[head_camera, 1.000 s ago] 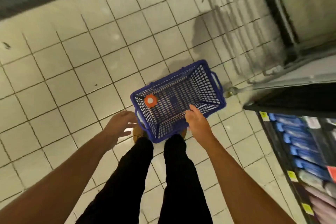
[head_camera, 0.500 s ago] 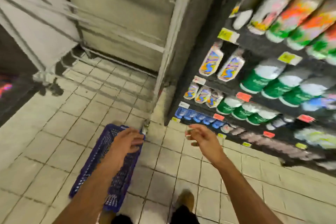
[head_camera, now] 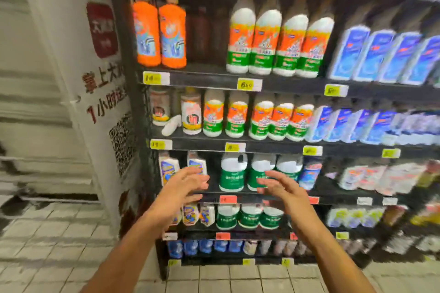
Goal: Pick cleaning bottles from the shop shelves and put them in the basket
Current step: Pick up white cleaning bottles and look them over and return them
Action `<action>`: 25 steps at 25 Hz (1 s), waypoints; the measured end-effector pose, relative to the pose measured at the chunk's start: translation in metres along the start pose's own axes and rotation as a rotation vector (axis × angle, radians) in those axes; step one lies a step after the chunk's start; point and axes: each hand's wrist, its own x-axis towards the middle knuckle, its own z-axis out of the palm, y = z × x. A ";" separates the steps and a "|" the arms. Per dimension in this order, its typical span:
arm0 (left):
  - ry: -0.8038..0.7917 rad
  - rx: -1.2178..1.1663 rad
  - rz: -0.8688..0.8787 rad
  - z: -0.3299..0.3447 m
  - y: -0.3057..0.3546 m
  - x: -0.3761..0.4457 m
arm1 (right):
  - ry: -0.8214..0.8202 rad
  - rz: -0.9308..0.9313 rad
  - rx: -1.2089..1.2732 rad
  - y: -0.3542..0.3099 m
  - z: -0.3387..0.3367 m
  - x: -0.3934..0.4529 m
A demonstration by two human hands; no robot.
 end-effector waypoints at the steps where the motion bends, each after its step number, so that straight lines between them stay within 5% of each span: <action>1: 0.013 0.008 0.033 0.016 0.015 0.011 | 0.001 -0.036 0.020 -0.016 -0.007 0.013; 9: 0.013 0.140 0.357 0.058 0.149 0.107 | -0.058 -0.361 -0.002 -0.136 -0.019 0.119; 14: 0.059 0.131 0.475 0.064 0.216 0.181 | -0.029 -0.408 0.048 -0.189 -0.014 0.183; 25: -0.051 0.236 0.398 0.087 0.234 0.323 | 0.048 -0.470 -0.061 -0.196 -0.005 0.272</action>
